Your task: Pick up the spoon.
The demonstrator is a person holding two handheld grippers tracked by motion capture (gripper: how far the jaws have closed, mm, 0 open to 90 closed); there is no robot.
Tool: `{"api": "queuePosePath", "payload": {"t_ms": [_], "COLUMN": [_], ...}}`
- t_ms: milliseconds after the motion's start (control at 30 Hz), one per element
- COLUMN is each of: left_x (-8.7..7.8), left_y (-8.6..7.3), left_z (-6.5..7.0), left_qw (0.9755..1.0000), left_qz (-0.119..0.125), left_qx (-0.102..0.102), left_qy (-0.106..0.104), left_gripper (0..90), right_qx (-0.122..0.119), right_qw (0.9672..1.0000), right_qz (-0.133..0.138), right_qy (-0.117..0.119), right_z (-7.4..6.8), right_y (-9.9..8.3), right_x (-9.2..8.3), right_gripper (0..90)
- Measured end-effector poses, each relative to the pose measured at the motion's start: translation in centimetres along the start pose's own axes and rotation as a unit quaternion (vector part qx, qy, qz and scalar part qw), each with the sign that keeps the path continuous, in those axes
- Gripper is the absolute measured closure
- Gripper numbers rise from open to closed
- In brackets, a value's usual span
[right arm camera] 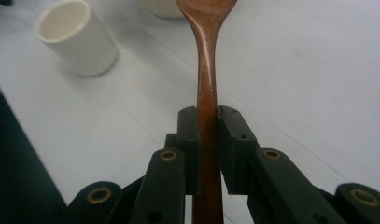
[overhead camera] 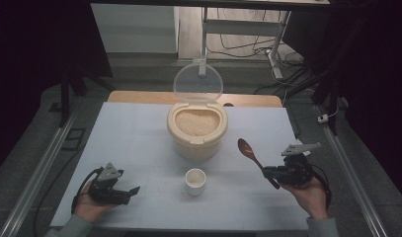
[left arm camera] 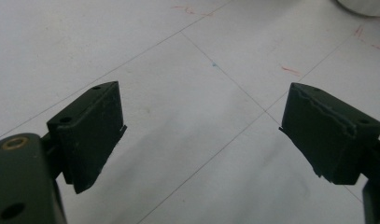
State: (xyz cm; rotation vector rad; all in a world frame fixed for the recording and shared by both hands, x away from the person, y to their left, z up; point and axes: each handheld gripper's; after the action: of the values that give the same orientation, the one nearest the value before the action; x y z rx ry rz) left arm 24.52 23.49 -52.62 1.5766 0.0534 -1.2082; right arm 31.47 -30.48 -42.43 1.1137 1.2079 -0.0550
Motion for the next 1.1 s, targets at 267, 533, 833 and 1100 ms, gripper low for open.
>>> {"api": "queuePosePath", "payload": {"t_ms": [267,533,833,1100], "left_x": [0.0,0.0,0.0,0.0], "left_y": [0.0,0.0,0.0,0.0], "left_z": [0.0,0.0,0.0,0.0], "left_qw": [1.0000,1.0000,1.0000,1.0000], "left_qz": [-0.001,-0.001,0.001,0.001], "left_qx": [-0.001,0.000,0.000,-0.002], "left_qy": [-0.001,0.000,0.000,0.002], "left_gripper": [12.7,12.7,12.7,12.7], "right_qx": [-0.037,-0.082,-0.124,-0.164], "right_qw": [0.9987,0.9943,0.9881,0.9811], "right_qz": [0.019,0.021,0.008,-0.003], "right_qy": [0.029,0.065,0.091,0.102], "right_z": [-2.0,-4.2,-6.4,-8.1], "right_y": [1.3,2.4,3.7,5.7], "right_x": [-0.2,0.4,2.2,3.3], "right_gripper": [79.8,79.8,79.8,79.8]}}
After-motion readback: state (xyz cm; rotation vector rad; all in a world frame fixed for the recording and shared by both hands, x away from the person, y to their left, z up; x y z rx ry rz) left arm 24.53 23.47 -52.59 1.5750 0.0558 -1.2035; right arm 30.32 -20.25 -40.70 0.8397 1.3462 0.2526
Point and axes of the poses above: each handheld gripper's, and its own axes: x roughly forward along the jaws, y roughly out of its top, z roughly to its right, and after that the axes turned 5 degrees about -y, right-handed
